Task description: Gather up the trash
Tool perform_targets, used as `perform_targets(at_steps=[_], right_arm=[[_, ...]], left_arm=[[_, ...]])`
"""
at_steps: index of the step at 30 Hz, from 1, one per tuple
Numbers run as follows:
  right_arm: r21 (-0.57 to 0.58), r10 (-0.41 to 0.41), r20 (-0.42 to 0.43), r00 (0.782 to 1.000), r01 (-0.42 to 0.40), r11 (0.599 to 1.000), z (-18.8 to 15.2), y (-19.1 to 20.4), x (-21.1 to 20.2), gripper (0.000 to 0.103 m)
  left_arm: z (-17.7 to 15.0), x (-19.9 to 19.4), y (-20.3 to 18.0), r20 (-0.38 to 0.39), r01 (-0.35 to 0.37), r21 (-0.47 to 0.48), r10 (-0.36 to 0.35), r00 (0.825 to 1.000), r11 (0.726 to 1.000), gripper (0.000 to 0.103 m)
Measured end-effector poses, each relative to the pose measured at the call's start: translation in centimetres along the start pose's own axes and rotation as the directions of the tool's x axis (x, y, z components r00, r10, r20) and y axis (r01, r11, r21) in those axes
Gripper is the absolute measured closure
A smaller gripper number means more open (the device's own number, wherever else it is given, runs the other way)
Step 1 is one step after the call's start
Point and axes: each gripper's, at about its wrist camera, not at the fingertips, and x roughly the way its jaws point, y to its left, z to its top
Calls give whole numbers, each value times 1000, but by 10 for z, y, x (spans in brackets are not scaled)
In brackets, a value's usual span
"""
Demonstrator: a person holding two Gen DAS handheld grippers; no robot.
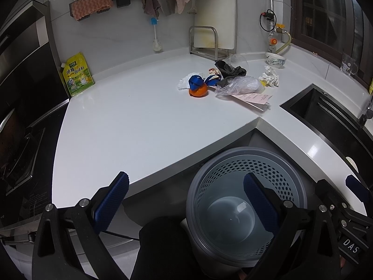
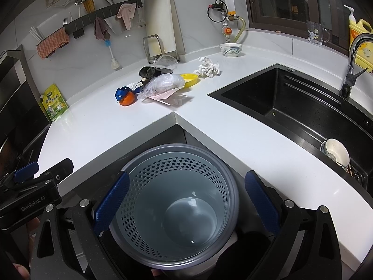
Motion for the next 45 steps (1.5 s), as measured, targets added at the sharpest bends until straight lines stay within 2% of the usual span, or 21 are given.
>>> perform_targets(at_steps=[20,31,35,39,45], right_arm=[[-10,1,-7,1000,-1,1000,0,2,3,9],[-21,19,-21,1000,-19,1000,0,-3,23,9],[-33,45,-30,999,-46,998,9,-5,37,9],[-82,57,0,998,-57,995,27,-3,49,9],[-140,90,33,995,-85,987,70,-1,80,9]], left_arm=[[2,2,2,0,-2,-4,2,1000,1000,6],[7,32,17,-32,-6,-38,5,999,999,6],[17,43,20,-22,-13,-30,12,1000,999,6],[35,59,23,3,-22,-27,22,1000,999,6],[69,89,29,25,-33,-56,34,999,998,6]])
